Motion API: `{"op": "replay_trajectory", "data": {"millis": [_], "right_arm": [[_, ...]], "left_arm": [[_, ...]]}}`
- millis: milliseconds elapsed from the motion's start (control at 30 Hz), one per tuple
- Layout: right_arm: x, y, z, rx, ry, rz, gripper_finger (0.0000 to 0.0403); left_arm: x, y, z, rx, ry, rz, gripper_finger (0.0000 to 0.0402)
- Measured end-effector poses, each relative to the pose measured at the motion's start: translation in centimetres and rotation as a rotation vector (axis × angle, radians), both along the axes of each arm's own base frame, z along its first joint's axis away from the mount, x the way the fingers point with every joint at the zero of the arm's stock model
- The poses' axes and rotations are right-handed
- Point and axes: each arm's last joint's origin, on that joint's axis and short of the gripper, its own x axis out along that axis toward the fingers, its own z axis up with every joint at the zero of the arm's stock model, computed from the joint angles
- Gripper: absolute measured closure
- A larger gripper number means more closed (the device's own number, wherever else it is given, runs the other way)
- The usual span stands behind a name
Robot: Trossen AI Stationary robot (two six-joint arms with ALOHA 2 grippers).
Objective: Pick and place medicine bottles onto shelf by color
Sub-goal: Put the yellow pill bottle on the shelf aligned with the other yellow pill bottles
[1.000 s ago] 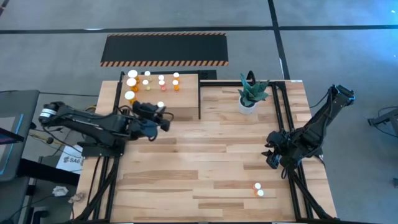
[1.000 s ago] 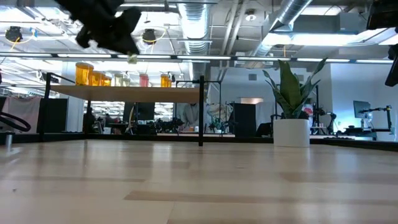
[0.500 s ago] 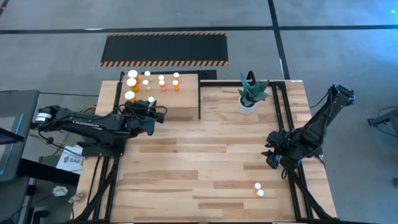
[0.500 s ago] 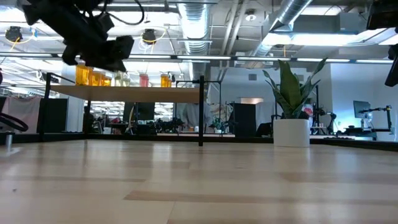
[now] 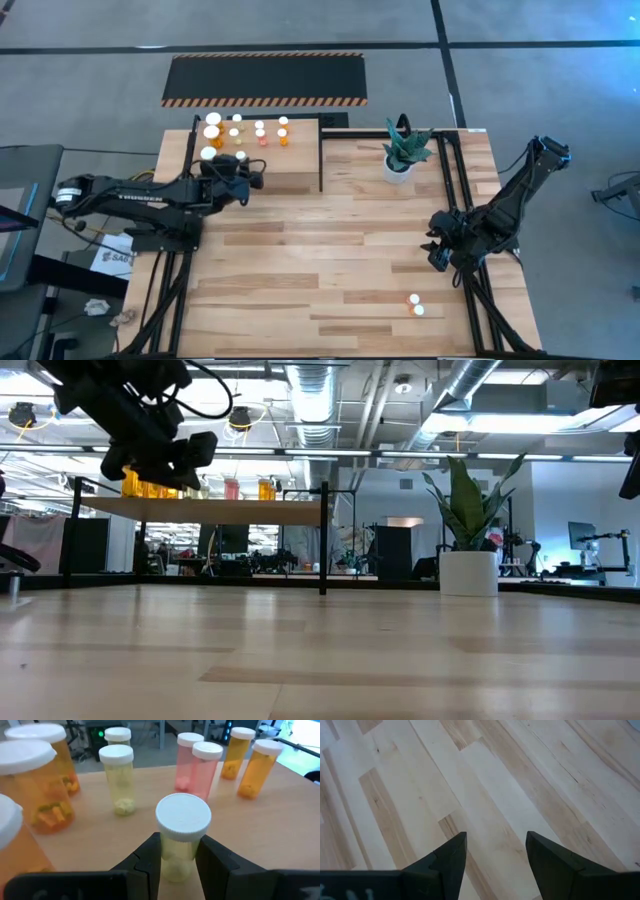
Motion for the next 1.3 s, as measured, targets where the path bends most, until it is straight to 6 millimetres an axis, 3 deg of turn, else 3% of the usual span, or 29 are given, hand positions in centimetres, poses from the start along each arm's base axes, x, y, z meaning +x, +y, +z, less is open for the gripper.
{"op": "replay_trajectory", "data": {"millis": [1300], "right_arm": [[0.0,0.0,0.0,0.0,0.0,0.0,0.0177]], "left_arm": [[-0.4,1.7,0.0,-0.021,-0.033,0.088,0.0314]]}}
